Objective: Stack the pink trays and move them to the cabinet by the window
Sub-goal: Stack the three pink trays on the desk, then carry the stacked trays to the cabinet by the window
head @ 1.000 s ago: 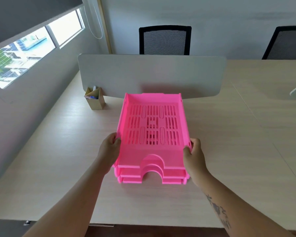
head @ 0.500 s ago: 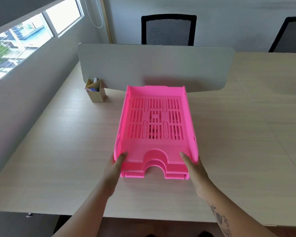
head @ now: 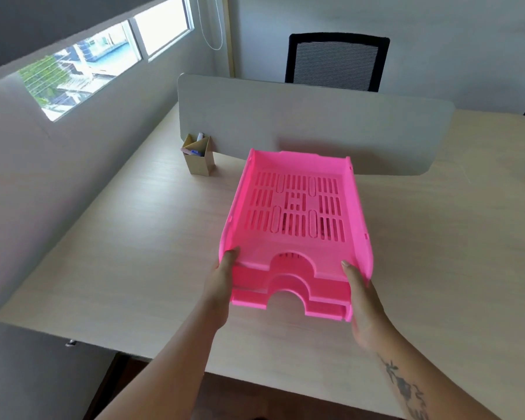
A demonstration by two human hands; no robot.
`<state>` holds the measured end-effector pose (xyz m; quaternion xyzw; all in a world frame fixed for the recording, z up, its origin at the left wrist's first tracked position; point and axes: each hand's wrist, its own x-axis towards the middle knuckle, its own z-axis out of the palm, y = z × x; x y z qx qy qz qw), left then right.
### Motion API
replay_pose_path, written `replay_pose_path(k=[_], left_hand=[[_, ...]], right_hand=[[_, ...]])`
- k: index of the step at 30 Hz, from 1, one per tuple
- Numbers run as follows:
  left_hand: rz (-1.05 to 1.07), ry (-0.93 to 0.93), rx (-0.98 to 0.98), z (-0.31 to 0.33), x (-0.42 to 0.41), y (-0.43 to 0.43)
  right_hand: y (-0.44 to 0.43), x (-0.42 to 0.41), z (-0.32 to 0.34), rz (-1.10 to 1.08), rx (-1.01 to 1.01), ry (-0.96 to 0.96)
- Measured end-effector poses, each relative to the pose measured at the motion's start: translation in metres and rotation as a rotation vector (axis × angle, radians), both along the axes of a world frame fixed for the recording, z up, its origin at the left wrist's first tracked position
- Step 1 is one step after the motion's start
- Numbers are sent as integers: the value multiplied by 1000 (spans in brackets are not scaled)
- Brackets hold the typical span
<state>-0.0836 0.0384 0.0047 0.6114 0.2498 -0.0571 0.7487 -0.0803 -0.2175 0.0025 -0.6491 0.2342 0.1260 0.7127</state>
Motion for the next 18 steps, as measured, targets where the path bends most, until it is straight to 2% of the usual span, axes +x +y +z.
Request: replay_pose_path(k=[7, 18], left_hand=[[149, -63, 23, 47, -15, -9], [582, -131, 41, 111, -92, -16]], right_hand=[[-6, 29, 32, 135, 10, -122], [22, 35, 99, 504, 146, -260]])
